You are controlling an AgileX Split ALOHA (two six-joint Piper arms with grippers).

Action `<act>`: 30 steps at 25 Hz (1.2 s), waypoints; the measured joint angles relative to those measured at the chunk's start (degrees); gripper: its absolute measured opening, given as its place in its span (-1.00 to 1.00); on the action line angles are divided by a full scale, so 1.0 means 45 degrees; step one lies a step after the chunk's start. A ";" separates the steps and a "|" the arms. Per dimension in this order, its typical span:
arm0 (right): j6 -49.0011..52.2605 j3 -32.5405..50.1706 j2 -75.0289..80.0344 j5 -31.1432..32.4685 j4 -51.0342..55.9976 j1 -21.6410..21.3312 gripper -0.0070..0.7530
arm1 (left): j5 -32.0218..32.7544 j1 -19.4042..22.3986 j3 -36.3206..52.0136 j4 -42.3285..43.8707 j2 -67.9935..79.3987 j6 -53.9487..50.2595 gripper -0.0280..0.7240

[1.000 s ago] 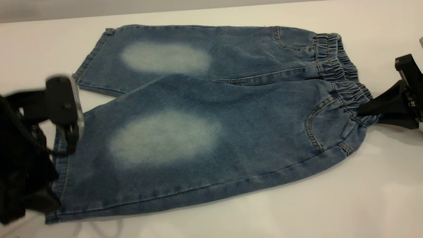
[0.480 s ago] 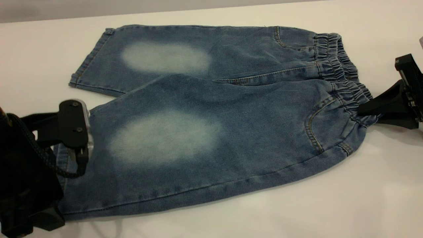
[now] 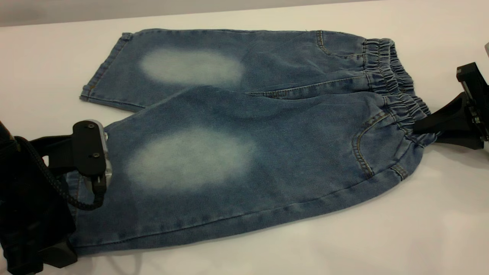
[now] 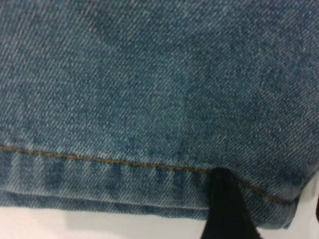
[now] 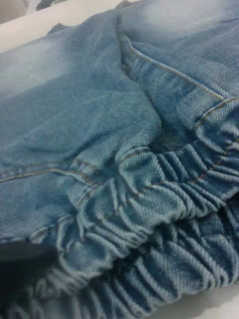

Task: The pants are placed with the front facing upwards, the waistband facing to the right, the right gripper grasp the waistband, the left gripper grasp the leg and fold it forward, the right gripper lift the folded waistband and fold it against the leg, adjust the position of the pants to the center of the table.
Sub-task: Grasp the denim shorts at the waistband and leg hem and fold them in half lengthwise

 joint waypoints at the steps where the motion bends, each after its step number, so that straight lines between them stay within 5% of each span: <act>1: 0.0000 0.0000 0.0000 0.0025 0.0000 0.0000 -0.88 | -0.0009 0.0000 0.0000 0.0000 0.0010 0.0000 0.09; 4: 0.0000 0.0000 0.0000 0.0065 0.0000 0.0000 -0.88 | -0.0114 0.0000 0.0000 0.0004 0.0023 0.0000 -0.03; 12: -0.0117 0.0000 0.0000 0.0631 0.0000 0.0000 -0.88 | -0.0210 0.0000 0.0000 0.0091 0.0047 -0.0024 -0.74; 22: -0.0196 0.0232 -0.0031 0.2383 0.0075 0.0000 -0.88 | 0.0387 0.0000 0.0066 0.0091 -0.1474 0.0285 -0.75; 30: -0.1597 0.2078 -0.0679 0.2590 0.0728 0.0000 -0.88 | 0.1401 0.0012 0.0054 0.0091 -0.3904 0.0285 -0.75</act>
